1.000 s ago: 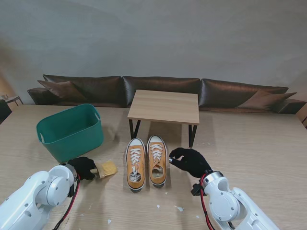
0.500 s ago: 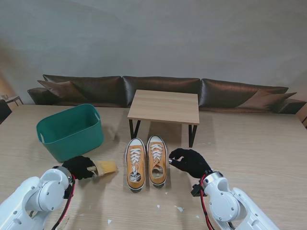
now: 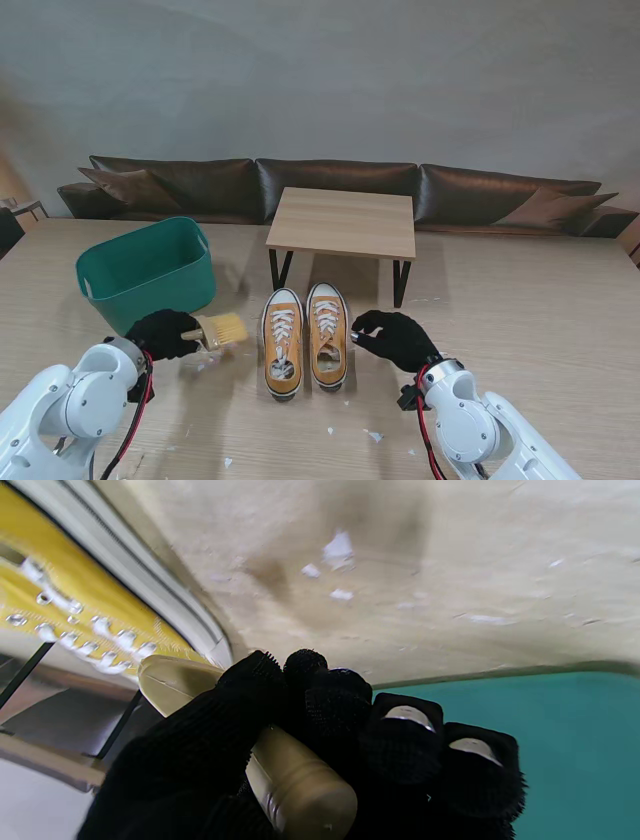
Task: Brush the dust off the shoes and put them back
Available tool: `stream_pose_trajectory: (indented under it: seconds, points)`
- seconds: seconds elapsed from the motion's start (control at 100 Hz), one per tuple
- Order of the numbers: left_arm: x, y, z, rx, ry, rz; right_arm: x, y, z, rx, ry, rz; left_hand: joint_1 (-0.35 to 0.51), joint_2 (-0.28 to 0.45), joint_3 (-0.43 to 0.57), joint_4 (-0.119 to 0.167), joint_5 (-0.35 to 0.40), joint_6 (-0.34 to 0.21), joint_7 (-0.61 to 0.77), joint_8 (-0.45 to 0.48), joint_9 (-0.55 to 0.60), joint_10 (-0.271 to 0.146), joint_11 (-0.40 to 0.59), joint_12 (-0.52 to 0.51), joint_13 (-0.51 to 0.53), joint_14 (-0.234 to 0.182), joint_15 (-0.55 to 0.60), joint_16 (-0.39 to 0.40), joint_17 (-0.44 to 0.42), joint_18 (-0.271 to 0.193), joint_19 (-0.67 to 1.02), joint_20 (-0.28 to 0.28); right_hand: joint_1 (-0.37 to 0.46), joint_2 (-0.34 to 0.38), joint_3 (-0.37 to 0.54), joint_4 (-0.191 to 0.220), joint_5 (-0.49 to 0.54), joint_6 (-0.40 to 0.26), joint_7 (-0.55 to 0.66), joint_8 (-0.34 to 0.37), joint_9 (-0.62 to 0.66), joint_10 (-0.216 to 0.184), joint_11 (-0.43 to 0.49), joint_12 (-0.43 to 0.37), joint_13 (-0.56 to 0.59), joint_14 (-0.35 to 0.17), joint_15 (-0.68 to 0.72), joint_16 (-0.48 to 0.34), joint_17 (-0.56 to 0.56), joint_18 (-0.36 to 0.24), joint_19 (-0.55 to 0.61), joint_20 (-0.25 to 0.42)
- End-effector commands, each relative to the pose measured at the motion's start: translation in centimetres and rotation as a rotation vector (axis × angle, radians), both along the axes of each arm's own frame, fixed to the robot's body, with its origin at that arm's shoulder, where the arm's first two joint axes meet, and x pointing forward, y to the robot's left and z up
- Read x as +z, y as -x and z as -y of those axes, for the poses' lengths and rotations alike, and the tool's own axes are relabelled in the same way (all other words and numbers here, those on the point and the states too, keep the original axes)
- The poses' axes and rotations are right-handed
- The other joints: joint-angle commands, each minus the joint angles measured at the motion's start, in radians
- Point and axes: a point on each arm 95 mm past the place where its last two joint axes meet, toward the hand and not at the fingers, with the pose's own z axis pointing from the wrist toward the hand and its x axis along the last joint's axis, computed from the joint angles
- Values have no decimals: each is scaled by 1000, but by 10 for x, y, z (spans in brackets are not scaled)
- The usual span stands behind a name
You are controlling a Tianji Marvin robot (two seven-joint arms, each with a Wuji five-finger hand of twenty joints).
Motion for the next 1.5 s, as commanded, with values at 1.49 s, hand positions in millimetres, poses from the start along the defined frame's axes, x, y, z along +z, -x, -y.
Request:
stream_pose_trajectory:
  seconds: [1.49]
  points:
    - [-59,-67,55,-7,113,-67,8,-9,10,-41,-5,-10,93,36,-15,-14,29,50,-35,6,60,66,26,-17,56,123,90,-1,12,51,59,6,-9,28,-1,19,-10,5,14,-13,25,19,14,-5,11,10,8,6,-307,29,21,4]
